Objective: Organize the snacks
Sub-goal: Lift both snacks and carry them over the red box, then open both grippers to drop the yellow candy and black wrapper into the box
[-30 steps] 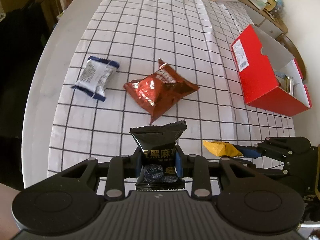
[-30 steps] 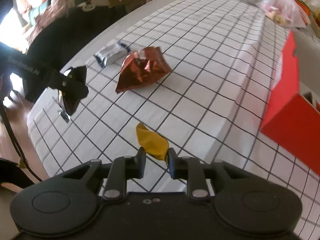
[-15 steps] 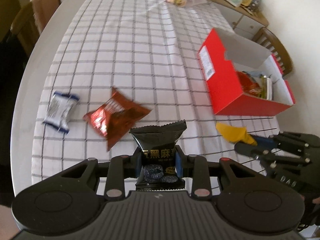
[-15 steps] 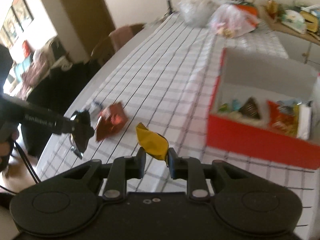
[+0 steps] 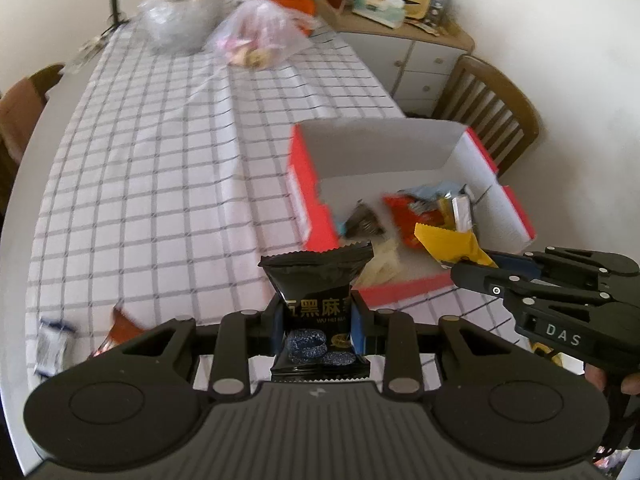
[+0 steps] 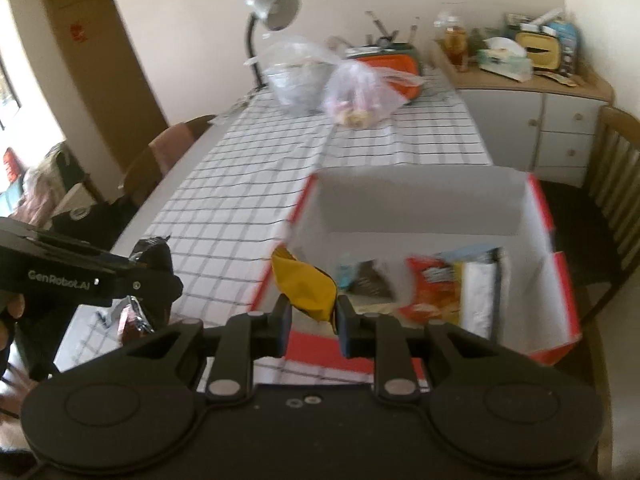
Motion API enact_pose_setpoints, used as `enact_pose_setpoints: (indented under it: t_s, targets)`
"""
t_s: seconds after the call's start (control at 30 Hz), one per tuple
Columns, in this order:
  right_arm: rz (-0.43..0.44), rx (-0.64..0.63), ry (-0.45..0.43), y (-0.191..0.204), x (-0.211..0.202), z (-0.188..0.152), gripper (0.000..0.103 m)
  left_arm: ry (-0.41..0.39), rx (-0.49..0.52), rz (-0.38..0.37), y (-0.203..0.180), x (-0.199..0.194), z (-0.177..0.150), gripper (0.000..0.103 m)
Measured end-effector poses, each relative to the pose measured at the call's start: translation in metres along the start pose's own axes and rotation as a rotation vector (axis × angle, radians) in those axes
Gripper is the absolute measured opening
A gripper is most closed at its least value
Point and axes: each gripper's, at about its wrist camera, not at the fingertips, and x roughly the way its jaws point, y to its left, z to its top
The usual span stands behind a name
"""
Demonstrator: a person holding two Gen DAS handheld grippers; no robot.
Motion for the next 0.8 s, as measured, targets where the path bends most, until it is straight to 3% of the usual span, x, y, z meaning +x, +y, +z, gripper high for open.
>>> enact_pose_setpoints:
  t_s: [0.37,0.8]
  targets:
    - [-0.083,0.058,0.044,-0.065,0.018,0.017,0.021,0.020,0.066,0.036,-0.066,0.054,0.048,0.031]
    - [-0.086,0.104,0.167,-0.089,0.067,0.025,0.021,0.144,0.053,0.120,-0.080,0.127,0.074,0.031]
